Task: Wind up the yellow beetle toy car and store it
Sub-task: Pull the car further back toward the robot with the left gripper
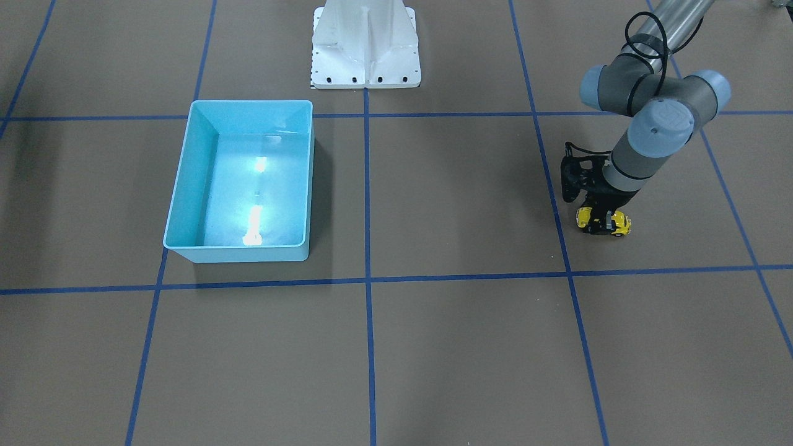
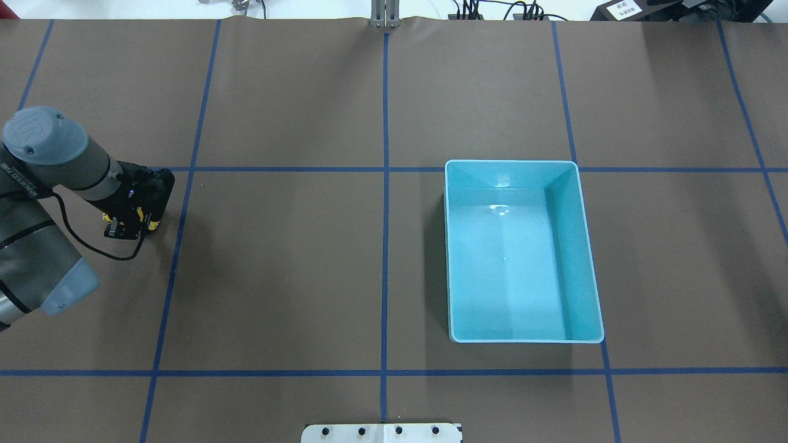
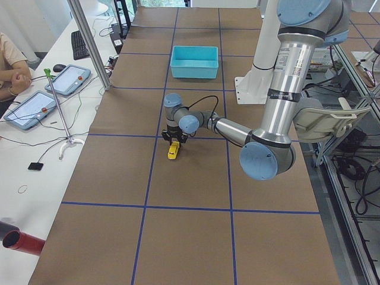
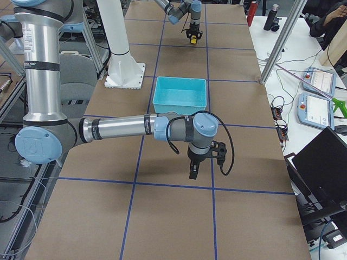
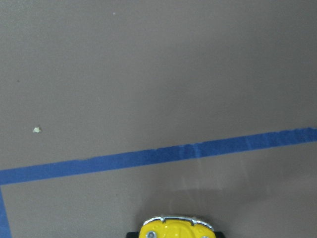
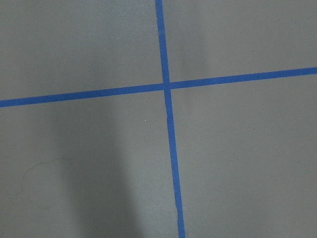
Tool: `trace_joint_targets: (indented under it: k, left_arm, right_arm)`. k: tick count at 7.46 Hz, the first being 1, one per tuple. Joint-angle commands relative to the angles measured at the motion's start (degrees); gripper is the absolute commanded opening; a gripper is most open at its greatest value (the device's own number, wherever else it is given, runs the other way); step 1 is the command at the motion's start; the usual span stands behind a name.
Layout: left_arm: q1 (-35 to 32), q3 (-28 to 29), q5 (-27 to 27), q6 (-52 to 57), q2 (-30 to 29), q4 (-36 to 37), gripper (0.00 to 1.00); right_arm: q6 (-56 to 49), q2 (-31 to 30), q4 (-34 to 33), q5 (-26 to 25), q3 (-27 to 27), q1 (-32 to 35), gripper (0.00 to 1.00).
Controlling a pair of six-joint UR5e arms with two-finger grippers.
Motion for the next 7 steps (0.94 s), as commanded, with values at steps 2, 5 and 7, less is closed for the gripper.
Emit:
trace_joint_targets:
  k: [2,5,7]
  left_arm:
    - [-0.22,0.0,-0.09,0.0,0.87,-0.75,0.0]
    - [-0.4,0.0,-0.18,0.53,1.66,-1.71,0.0]
    - [-0.31,0.0,-0.18,0.61,1.75,-2.07,0.0]
  right_arm:
    - [0.0,0.0,0.0,0.0,0.0,0.0,1.0]
    - [0.0,0.0,0.0,0.0,0.0,0.0,1.0]
    - [0.0,0.0,0.0,0.0,0.0,0.0,1.0]
